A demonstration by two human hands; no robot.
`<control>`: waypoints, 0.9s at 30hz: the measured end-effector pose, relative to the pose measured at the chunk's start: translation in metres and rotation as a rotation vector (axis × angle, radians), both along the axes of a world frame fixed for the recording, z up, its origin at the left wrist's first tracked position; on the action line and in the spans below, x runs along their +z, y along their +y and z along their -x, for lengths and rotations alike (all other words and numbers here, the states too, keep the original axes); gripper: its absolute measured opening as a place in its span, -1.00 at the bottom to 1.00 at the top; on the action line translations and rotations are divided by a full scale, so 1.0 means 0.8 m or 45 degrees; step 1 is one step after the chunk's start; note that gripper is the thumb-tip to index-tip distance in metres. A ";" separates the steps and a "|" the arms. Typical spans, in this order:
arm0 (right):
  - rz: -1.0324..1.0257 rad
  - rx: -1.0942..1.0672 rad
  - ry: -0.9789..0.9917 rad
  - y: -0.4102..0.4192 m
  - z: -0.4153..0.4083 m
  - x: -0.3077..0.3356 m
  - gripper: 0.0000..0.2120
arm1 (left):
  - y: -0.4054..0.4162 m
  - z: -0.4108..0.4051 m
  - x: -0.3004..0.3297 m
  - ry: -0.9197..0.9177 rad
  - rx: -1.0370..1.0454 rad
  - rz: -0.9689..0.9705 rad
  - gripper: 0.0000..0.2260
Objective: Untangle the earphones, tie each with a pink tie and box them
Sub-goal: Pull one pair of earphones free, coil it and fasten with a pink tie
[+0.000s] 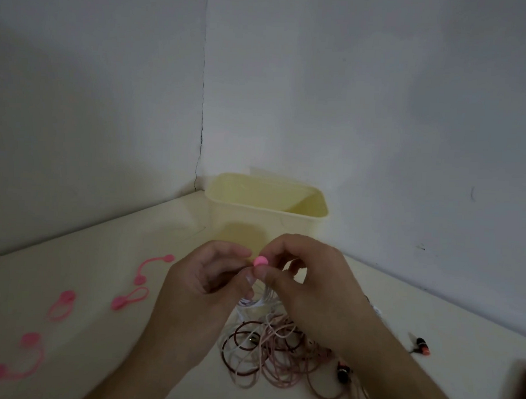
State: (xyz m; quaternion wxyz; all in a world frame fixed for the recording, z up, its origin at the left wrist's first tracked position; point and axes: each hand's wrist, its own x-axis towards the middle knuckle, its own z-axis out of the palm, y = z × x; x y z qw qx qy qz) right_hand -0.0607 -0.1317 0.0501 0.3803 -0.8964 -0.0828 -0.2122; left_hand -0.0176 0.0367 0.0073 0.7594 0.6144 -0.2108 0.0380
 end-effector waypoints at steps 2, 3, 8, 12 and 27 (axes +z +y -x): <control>-0.045 -0.014 0.048 0.002 0.000 0.001 -0.88 | -0.001 -0.001 -0.001 -0.001 0.006 -0.007 -0.84; -0.076 -0.016 0.069 0.003 0.000 0.002 -0.87 | -0.002 -0.001 -0.002 -0.017 0.008 -0.018 -0.85; -0.361 0.026 0.161 0.003 -0.001 0.001 -0.86 | -0.003 0.000 -0.001 -0.081 0.001 -0.054 -0.89; -0.639 0.034 0.280 0.006 -0.001 0.003 -0.81 | -0.001 0.000 -0.002 -0.140 0.015 -0.131 -0.80; -0.761 0.117 0.394 0.001 -0.001 0.007 -0.84 | 0.000 0.003 -0.003 -0.154 0.045 -0.155 -0.84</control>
